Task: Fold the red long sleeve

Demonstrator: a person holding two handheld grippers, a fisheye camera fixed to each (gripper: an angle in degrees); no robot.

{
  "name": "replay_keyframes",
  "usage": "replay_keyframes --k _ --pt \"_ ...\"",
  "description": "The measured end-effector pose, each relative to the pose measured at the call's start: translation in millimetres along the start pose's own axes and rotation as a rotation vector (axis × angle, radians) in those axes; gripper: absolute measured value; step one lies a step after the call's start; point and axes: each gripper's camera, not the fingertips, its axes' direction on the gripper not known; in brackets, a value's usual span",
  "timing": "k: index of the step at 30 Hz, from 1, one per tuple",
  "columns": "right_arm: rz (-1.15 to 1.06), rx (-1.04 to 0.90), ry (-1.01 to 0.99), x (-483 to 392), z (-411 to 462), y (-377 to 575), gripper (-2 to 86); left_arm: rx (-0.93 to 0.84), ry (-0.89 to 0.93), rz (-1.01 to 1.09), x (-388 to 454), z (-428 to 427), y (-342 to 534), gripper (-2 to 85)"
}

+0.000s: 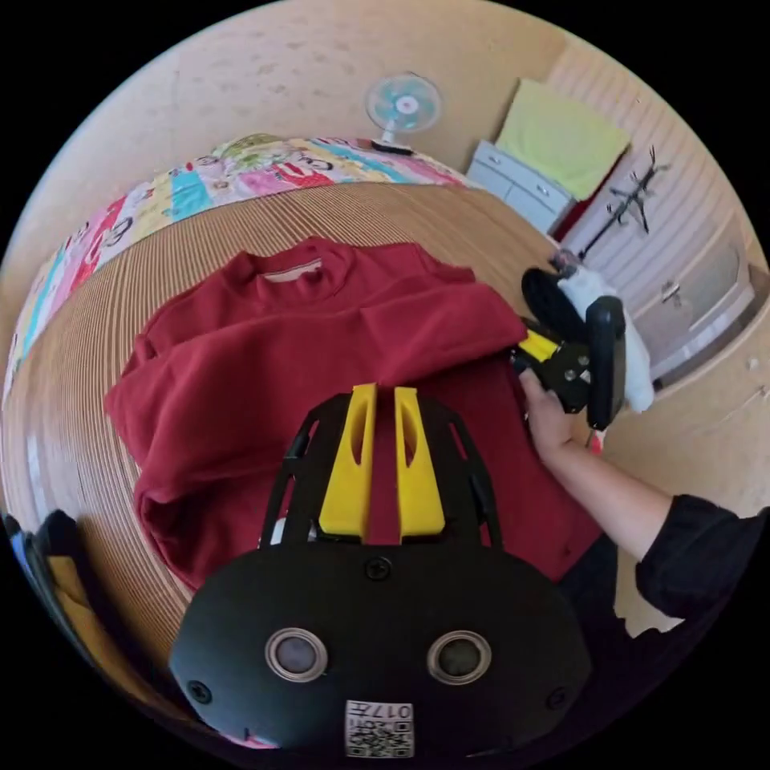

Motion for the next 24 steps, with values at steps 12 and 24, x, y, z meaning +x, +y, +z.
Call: replay_keyframes --k 12,24 --pt "-0.018 -0.001 0.017 19.7 3.3 -16.0 3.5 0.022 -0.175 -0.338 -96.7 -4.5 43.2 -0.9" --pt "-0.06 -0.009 0.077 39.7 -2.2 -53.9 2.7 -0.017 -0.034 -0.259 -66.5 -118.1 272.6 6.1"
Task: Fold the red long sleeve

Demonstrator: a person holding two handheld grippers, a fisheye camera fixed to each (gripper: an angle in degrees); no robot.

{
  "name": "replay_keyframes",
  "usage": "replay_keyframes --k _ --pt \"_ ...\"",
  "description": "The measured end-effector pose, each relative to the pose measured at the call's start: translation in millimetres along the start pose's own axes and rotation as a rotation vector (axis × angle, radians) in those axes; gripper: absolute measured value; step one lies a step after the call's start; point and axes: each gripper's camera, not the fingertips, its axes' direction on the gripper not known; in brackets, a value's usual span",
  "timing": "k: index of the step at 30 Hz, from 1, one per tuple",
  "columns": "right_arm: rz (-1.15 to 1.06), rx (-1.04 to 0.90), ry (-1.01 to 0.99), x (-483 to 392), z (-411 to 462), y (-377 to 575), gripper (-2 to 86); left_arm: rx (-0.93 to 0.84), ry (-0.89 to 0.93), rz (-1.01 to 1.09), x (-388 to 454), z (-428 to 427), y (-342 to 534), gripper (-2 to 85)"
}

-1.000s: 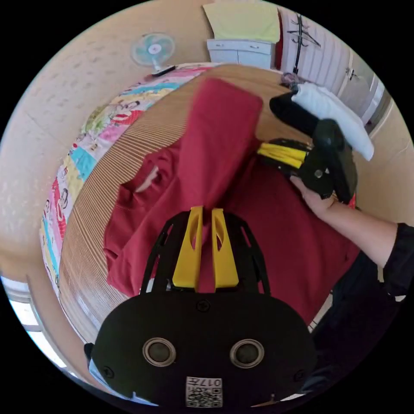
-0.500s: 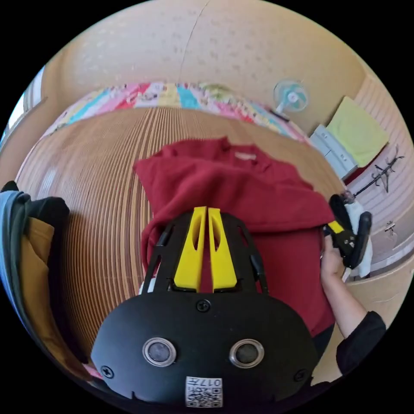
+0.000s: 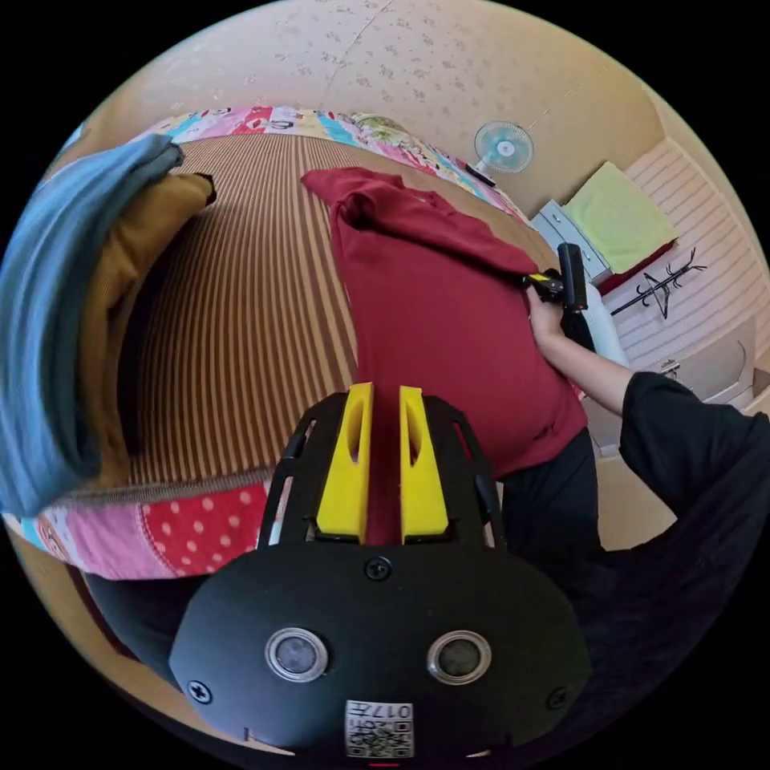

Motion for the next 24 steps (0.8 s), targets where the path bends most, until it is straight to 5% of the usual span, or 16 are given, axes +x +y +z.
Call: replay_keyframes --k 8,14,18,24 --pt "-0.049 -0.043 0.023 24.1 -11.4 -36.7 1.7 -0.155 0.077 -0.16 -44.3 -32.8 55.8 10.6" --pt "-0.008 -0.01 -0.151 93.2 -83.4 -27.0 1.5 -0.29 0.121 -0.131 -71.4 -33.9 36.1 10.5" --pt "0.095 0.092 -0.508 192.9 -160.9 32.7 1.1 -0.328 0.197 -0.08 -89.3 -48.3 23.4 7.0" --pt "0.127 0.0 -0.985 307.9 -195.9 122.5 3.7 -0.299 0.617 0.07 -104.9 -95.0 4.0 5.0"
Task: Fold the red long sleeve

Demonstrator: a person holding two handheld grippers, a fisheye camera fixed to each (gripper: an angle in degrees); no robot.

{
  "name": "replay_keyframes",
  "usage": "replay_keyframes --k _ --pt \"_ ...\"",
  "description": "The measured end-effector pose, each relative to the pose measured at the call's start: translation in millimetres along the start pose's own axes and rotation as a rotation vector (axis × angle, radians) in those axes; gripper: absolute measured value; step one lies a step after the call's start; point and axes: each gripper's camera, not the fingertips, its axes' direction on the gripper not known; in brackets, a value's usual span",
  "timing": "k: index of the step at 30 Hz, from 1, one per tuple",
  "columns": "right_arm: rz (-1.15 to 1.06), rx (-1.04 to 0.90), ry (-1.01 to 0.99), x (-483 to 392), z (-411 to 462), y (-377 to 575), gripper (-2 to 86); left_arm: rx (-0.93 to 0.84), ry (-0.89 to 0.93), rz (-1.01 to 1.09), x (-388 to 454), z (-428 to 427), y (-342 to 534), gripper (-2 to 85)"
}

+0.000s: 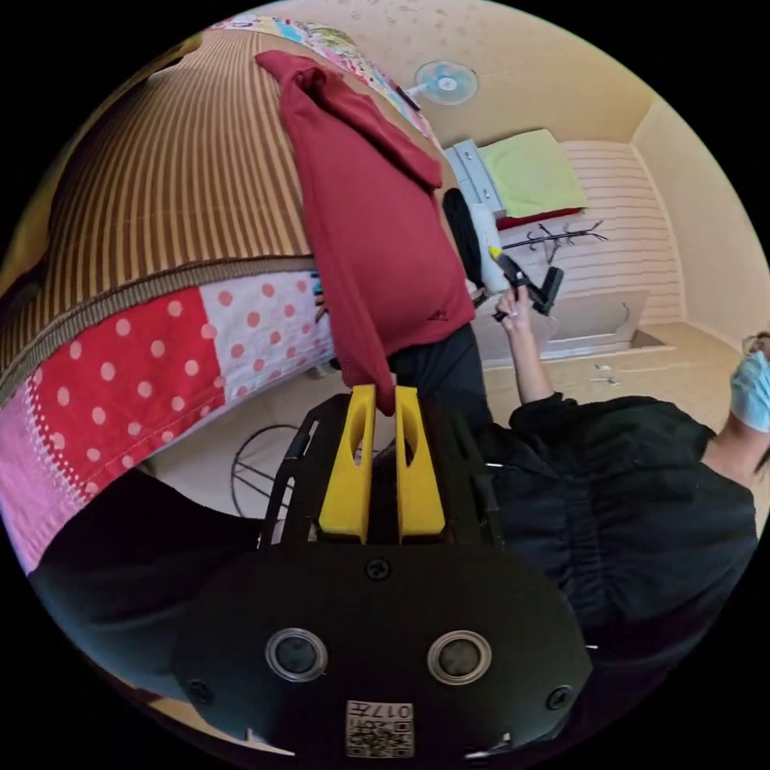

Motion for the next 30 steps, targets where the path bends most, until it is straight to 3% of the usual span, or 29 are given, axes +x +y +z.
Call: replay_keyframes --k 5,9,14,18,21,24,30 --pt "0.072 -0.201 -0.035 23.6 8.1 12.8 10.4 0.179 0.223 0.152 35.9 -53.2 -13.2 4.8" --pt "0.182 -0.345 -0.131 35.9 63.8 -20.1 9.3 0.225 0.251 0.203 56.0 -68.6 -26.6 4.9" --pt "0.056 -0.2 0.04 -13.2 41.6 -99.3 4.1 0.285 0.128 0.245 90.7 -91.5 -24.1 4.8" --pt "0.025 0.054 0.124 -37.2 -9.8 -172.6 3.9 0.344 0.005 0.252 109.7 -106.0 -15.6 4.8" --pt "0.082 -0.06 0.187 -18.8 11.4 -217.6 4.7 0.313 -0.075 0.19 111.5 -101.2 -18.1 4.8" --pt "0.135 -0.21 0.109 7.3 37.8 -234.0 7.4 0.297 -0.109 0.108 105.1 -90.8 -18.9 4.8" --pt "0.169 -0.085 0.054 19.1 -15.3 -198.7 10.6 0.302 -0.056 0.064 104.2 -80.6 -10.5 4.8"
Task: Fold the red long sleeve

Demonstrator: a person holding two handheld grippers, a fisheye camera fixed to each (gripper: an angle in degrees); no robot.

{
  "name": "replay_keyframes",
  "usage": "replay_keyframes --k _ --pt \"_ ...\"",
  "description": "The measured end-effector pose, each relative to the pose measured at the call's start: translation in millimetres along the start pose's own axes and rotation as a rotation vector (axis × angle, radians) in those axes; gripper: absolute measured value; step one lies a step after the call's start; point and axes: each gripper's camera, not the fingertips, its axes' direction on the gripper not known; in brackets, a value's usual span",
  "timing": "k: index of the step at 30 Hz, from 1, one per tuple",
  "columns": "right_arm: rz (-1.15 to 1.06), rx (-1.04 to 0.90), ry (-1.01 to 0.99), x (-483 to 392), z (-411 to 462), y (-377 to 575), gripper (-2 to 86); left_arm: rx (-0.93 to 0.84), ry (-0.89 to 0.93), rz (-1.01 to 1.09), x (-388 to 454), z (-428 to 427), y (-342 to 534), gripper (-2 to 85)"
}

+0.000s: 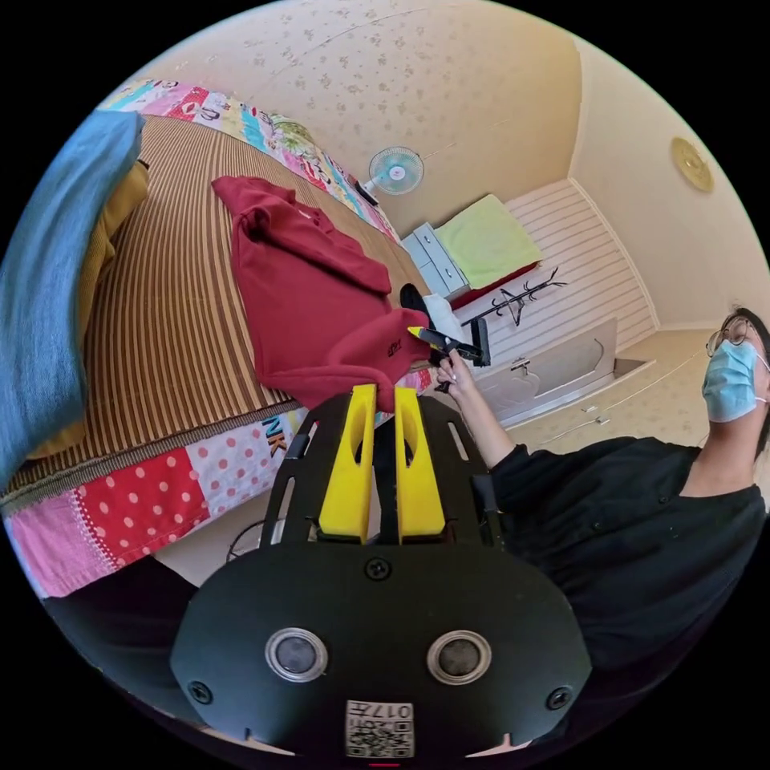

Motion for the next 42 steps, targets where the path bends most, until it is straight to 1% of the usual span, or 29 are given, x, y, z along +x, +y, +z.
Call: replay_keyframes --k 2,3,6,11,15,17,19,22,24,28,33,35,36,37,38,39,40,41,42 --pt "0.036 -0.018 0.005 15.4 -5.0 11.3 11.1 0.003 0.028 -0.02 -1.8 0.0 1.9 4.8" --pt "0.053 -0.035 -0.024 24.8 -6.6 18.2 11.3 0.004 0.034 -0.025 -2.0 0.1 2.1 4.8" --pt "0.062 -0.006 -0.102 34.6 -24.3 30.2 10.5 0.009 0.039 -0.035 2.1 1.0 1.0 4.8" --pt "0.114 0.027 -0.155 35.7 -53.5 39.3 8.3 0.029 0.031 -0.031 18.9 4.7 1.2 4.9" --pt "0.092 0.095 -0.287 21.9 -94.1 46.1 4.9 0.067 0.062 -0.011 32.1 -4.1 3.9 4.9" --pt "0.046 0.144 -0.369 11.9 -119.8 48.6 4.0 0.109 0.055 0.046 48.5 -22.1 3.0 4.8" --pt "-0.038 0.23 -0.507 -2.4 -162.1 51.6 3.2 0.138 0.038 0.093 63.3 -38.4 0.5 4.7" --pt "-0.13 0.353 -0.624 -21.0 -222.1 56.5 2.6 0.184 0.051 0.164 88.2 -62.3 -4.7 4.7" --pt "-0.176 0.401 -0.657 -33.4 -254.0 58.6 2.4 0.221 0.084 0.194 100.6 -75.0 -6.4 4.7" --pt "-0.282 0.481 -0.721 -67.7 -308.9 63.7 2.1 0.332 0.182 0.261 124.8 -106.4 -2.1 4.6" --pt "-0.431 0.613 -0.844 -90.8 -339.5 81.8 2.2 0.467 0.365 0.4 147.4 -133.0 15.9 4.6" --pt "-0.367 0.617 -0.777 -86.7 -334.2 81.4 2.2 0.48 0.375 0.378 145.6 -122.1 19.7 4.6" --pt "-0.272 0.579 -0.659 -79.8 -321.4 75.4 2.1 0.472 0.359 0.348 142.4 -115.8 19.3 4.5" --pt "-0.208 0.546 -0.591 -74.7 -311.8 70.4 2.0 0.437 0.307 0.251 132.3 -99.2 16.8 4.5" --pt "-0.049 0.448 -0.468 -59.7 -285.6 57.4 2.0 0.389 0.243 0.128 118.9 -79.6 13.5 4.5" --pt "0.128 0.331 -0.381 -39.7 -253.0 45.4 1.9 0.361 0.205 0.069 112.3 -69.3 11.8 4.5" --pt "0.262 0.233 -0.353 -19.4 -220.3 38.0 1.9 0.318 0.126 -0.013 101.8 -50.4 8.6 4.5" --pt "0.292 0.207 -0.361 -11.8 -207.2 35.5 1.9 0.294 0.064 -0.066 93.3 -34.4 4.0 4.6" --pt "0.316 0.204 -0.398 -1.8 -189.3 31.4 1.9 0.285 0.044 -0.086 89.4 -27.9 0.5 4.6"
